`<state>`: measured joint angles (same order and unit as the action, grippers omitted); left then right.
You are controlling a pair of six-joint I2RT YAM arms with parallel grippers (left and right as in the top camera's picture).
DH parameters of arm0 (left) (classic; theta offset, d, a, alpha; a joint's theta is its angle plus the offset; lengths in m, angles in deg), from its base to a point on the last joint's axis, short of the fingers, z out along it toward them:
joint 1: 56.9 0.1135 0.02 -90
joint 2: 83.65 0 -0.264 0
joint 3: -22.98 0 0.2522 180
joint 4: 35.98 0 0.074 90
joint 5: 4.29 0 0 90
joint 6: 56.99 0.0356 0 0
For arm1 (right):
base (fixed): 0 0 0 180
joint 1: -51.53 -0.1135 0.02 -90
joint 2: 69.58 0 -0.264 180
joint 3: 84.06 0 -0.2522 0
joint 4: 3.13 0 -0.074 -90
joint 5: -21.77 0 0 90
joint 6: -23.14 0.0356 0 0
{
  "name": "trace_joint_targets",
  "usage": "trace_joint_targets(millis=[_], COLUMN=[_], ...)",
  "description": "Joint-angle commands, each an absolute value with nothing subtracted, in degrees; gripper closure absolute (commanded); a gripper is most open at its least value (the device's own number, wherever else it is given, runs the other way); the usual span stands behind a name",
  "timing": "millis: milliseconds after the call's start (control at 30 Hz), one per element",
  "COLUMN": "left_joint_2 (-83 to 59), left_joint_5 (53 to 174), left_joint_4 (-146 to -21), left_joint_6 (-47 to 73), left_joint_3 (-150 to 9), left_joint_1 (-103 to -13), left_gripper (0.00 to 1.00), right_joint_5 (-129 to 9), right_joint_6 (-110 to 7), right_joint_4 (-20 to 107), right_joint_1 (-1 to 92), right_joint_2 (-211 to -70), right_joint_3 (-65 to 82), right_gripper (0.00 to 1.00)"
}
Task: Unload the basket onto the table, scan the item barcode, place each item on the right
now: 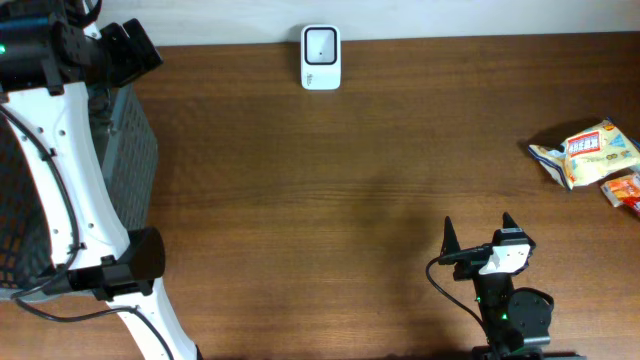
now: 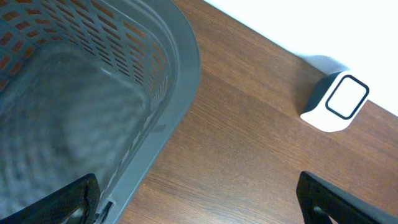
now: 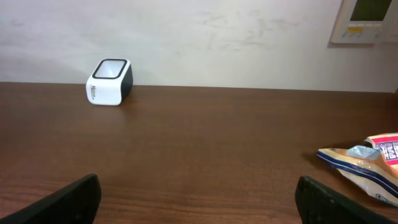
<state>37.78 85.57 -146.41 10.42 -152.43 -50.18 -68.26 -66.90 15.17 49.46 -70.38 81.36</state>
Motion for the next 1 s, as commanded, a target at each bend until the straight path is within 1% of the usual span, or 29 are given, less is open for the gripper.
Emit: trace_joint_targets(millis=[0,500,533,600,700,767,867,967], left_joint_2=[37.1,36.82,35.79,32.84,30.63,30.19,29.39,24.05], left_joint_5=[85.96,86.0,88.41,87.6,83.95,77.72,75.36,77.19], left_joint_4=[-146.45,-146.45,-146.39,-142.85,-136.81,-136.53,-134.67,-124.64], left_joint_6=[9.89,9.87,8.49,7.84,16.41,16.91,17.5,17.5], left_joint_3=[-152.49,-152.52,-152.52,-152.52,-152.49,-152.06,-148.27,-132.43], left_joint_1=[-50.07,-50.1,-50.62,-53.81,-63.58,-68.96,-71.82,-71.82], left_gripper=[0.01,0.01,0.01,0.01,0.01,0.01,0.01,0.01], right_joint_5=[-68.72,-68.74,-68.72,-68.72,-68.72,-68.72,-68.74,-68.72], right_joint_6=[-66.59,-66.59,-66.59,-66.59,-66.59,-66.59,-66.59,-66.59], right_joint_4=[15.32,15.32,15.32,15.32,15.32,15.32,15.32,15.32], right_joint_1=[49.68,49.68,49.68,49.68,49.68,49.68,49.68,49.68], right_joint_2=[-69.76,-69.76,-69.76,-69.76,-69.76,-69.76,-69.76,-69.76], right_joint_3=[81.86,81.86,81.86,81.86,81.86,81.86,81.86,81.86], right_gripper=[0.02,0.02,0.01,0.02,0.02,0.01,0.01,0.01])
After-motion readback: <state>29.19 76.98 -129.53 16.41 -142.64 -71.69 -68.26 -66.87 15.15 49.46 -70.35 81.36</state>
